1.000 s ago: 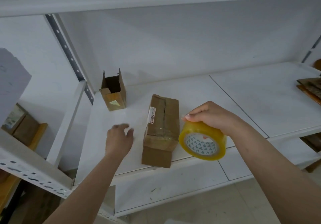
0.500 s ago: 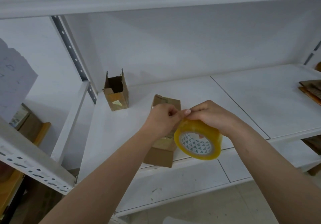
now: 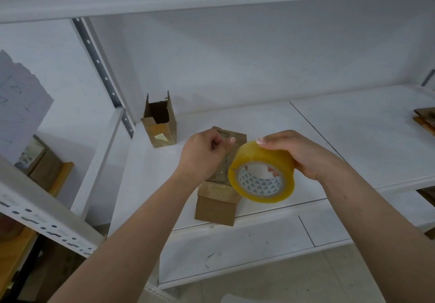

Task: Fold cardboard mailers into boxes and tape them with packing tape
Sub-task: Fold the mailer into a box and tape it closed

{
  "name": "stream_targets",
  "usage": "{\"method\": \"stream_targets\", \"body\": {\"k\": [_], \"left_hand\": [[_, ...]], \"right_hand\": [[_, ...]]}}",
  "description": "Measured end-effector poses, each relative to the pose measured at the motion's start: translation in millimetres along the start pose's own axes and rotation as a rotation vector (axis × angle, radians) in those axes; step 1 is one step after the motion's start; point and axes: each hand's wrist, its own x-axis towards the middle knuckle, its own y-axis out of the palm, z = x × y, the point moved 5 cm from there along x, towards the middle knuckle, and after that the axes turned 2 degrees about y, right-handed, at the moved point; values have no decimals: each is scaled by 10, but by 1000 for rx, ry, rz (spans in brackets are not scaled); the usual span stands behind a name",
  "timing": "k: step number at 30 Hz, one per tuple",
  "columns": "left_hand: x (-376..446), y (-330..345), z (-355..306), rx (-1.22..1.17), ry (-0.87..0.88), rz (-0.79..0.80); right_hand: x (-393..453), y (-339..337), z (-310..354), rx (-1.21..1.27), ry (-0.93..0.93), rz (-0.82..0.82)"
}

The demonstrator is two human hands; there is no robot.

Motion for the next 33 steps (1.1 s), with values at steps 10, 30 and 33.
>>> {"method": "stream_targets", "body": {"k": [10,30,33], "left_hand": [[-55,-64,177,103,-4,-76],[-327,-166,929,281,-75,-89],[-324,-132,1004,293,-108,-65]], "right_hand": [[-44,-70,-134,74,5,84],[82,-45,-821,-847,317,-119],[128,-17,-840,-868,331,-124]]}}
